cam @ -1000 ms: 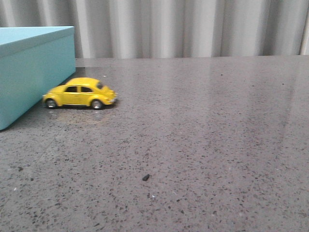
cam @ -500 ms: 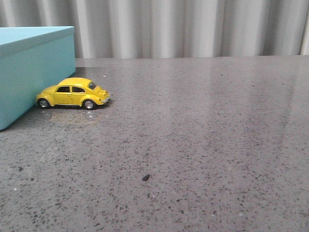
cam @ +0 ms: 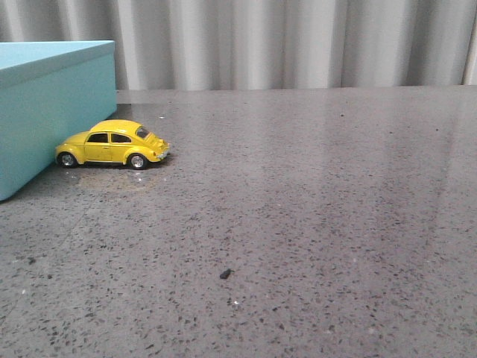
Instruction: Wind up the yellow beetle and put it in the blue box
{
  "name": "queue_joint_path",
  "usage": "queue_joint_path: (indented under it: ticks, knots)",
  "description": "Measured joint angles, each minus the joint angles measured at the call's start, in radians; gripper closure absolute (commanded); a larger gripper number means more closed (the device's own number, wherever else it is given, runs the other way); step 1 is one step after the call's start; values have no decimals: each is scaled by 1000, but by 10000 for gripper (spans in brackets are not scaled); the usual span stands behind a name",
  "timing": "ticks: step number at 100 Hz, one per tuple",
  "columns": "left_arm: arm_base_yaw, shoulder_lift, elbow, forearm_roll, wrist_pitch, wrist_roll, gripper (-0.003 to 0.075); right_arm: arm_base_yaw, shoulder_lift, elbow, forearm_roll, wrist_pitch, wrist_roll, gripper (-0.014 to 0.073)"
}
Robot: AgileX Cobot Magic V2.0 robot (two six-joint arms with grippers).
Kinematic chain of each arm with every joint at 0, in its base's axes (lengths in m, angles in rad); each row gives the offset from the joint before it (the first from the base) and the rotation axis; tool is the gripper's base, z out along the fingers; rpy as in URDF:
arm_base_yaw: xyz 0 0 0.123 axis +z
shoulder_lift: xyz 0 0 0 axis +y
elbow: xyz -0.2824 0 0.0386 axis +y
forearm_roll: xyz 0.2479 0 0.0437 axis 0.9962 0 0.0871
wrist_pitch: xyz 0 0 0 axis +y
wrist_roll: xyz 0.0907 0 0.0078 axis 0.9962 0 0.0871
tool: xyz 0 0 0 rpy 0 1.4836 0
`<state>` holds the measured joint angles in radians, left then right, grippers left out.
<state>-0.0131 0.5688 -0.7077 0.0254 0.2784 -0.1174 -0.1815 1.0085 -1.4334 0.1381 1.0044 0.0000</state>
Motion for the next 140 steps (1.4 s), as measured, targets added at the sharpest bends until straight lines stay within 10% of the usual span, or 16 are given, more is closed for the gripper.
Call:
queue_joint_path:
  ticks: [39,70,140]
  knots:
    - [-190,294,-211,0,131,156,714,0,-169,155,2,-10,0,655]
    - [-331,469,-316,0,155,289,260,0,-241,265,2,-38,0,655]
    - [-552,924,-684,12,504,782,262,0,-243,274,2,-103,0,655]
